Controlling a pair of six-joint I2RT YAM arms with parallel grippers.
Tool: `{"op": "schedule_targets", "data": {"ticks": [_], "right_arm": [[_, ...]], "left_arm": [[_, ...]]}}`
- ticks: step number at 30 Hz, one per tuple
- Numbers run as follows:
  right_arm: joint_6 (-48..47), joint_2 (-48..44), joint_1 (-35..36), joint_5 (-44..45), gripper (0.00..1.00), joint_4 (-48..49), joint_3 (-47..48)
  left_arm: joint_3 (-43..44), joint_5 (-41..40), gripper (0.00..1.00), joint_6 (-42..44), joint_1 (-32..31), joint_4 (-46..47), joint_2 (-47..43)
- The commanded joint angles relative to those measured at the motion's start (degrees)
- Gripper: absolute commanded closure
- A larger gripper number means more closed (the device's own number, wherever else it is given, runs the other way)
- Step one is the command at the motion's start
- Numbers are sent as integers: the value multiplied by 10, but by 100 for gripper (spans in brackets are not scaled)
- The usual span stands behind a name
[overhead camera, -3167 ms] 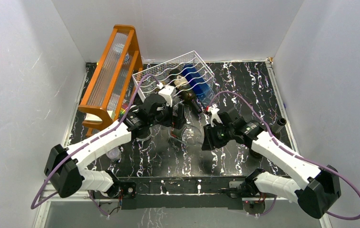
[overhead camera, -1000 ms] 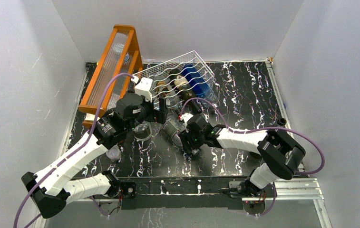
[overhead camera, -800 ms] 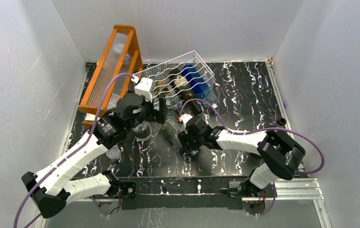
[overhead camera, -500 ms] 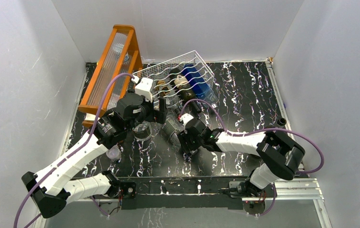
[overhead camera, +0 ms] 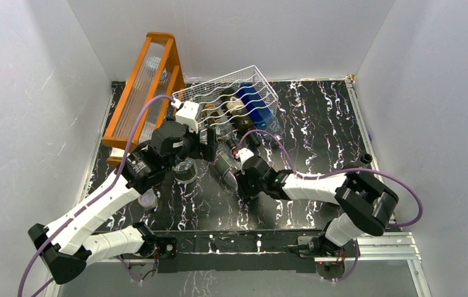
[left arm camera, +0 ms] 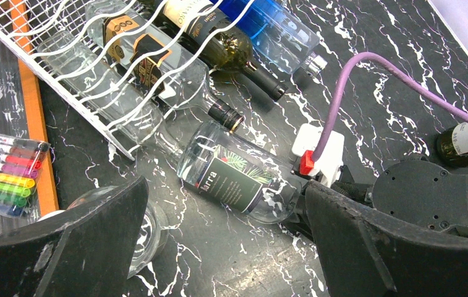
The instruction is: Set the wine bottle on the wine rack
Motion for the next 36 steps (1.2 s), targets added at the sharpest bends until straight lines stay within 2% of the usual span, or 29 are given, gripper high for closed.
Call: {"op": "schedule_targets", "data": {"ticks": [1, 11, 26, 36], "right_arm": [[-22, -55, -3, 1, 100, -67, -24], [-40, -177, -3, -42, 100, -68, -36], [-55, -302, -4, -23, 100, -20, -69], [-59, -364, -3, -2, 100, 1, -49]], "left_arm": [[22, 0, 2, 1, 2, 0, -15], [22, -3, 2, 1, 2, 0, -20], [27, -8, 2, 2, 2, -3, -34], [49, -21, 2, 15, 2, -8, -63]]}}
